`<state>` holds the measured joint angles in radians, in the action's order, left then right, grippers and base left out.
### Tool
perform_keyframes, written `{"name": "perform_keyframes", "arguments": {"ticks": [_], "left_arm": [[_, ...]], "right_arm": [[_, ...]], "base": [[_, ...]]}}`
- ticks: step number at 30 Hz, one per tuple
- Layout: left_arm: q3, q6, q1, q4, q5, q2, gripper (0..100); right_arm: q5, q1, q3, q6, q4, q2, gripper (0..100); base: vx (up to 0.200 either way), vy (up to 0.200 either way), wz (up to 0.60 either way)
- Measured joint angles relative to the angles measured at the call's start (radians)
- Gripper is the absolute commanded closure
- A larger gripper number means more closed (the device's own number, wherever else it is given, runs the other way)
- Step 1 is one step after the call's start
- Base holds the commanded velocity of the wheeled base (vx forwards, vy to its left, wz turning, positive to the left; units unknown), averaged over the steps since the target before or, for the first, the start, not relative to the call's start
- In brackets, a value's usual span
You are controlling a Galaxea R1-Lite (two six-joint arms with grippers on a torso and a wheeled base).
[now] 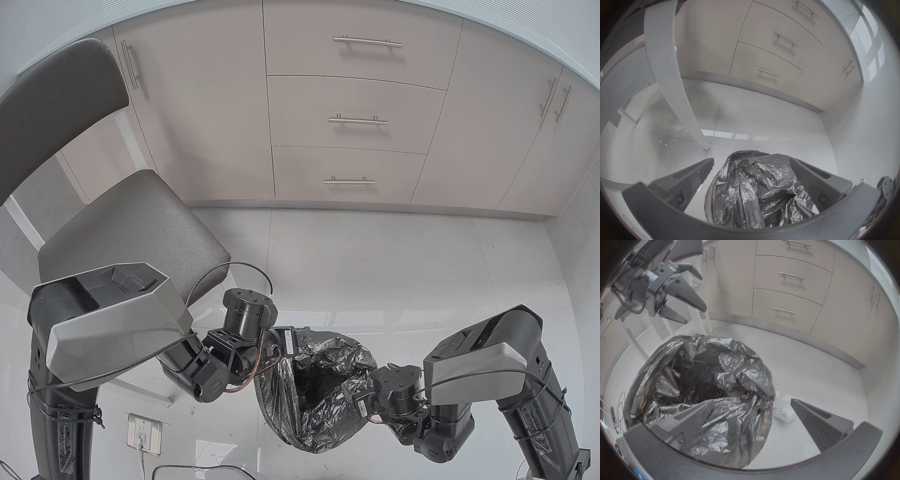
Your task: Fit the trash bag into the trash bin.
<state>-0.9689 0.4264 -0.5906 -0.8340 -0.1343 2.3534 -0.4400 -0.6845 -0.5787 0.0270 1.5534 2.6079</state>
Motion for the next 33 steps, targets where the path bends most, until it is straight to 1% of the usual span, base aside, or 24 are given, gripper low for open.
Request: {"name": "perform_keyframes", "arguments": {"ticks": [2,7,12,19,33], "left_arm": [[0.000,0.000,0.001,0.000,0.000,0.001,0],[-0.004,0.000,0.003,-0.004,-0.002,0.006,0],[-0.005,0.000,0.004,-0.005,-0.002,0.010,0],[-0.006,0.000,0.005,-0.005,-0.002,0.014,0],[-0.002,0.000,0.004,-0.005,-0.002,0.014,0]], "right_arm": [[0.020,-0.003,0.011,0.004,0.000,0.002,0],[0.111,-0.008,0.055,0.027,0.000,0.003,0],[0.146,-0.008,0.092,0.042,0.000,-0.001,0],[0.229,-0.004,0.157,0.123,0.000,-0.013,0],[0.238,0.004,0.179,0.121,0.000,-0.040,0]], "base": [[0.000,0.000,0.00],[0.000,0.000,0.00],[0.000,0.000,0.00],[0.000,0.000,0.00],[0.000,0.000,0.00]]}}
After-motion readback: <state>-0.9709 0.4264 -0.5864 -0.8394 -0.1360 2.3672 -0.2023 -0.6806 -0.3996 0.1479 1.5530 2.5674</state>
